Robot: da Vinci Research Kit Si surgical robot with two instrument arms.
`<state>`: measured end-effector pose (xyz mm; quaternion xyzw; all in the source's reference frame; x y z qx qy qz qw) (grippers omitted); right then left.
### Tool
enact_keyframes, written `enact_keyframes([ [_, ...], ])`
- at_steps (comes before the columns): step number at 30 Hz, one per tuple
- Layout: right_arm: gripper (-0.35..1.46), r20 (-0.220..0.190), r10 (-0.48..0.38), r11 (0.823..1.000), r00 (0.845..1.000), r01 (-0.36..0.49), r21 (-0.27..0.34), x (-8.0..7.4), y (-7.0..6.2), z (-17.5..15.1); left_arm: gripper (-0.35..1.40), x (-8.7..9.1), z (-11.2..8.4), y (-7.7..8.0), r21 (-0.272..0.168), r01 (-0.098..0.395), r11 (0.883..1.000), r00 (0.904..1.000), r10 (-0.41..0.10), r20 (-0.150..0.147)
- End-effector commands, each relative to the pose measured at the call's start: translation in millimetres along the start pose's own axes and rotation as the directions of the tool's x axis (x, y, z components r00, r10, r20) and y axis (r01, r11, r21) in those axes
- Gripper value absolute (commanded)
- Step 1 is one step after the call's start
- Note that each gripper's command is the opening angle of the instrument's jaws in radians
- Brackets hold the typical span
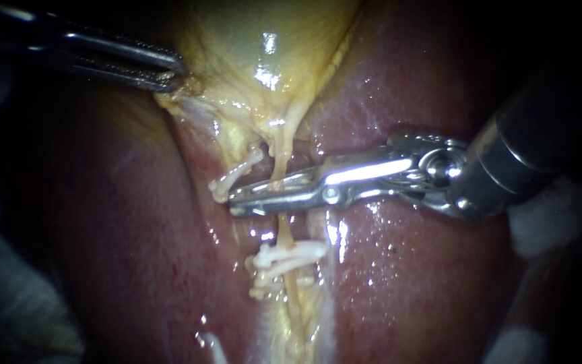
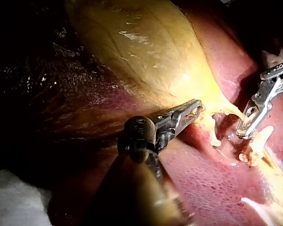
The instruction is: Clipping third clip right tube
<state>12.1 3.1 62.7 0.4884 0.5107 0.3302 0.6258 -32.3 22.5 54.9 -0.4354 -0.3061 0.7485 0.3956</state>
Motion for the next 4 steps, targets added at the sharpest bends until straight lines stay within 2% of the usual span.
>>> enact_keyframes([
  [1,-0.35,0.0,-0.002,1.0,1.0,0.002,-0.001,-0.2,0.1,0.1,-0.35,0.0,0.0,0.0,0.0,0.0,1.0,1.0,0.0,0.0],
  [4,-0.35,0.001,-0.003,1.0,1.0,0.003,-0.001,-0.3,0.2,0.1,-0.35,0.0,0.1,0.0,0.001,0.0,1.0,1.0,0.0,0.0],
])
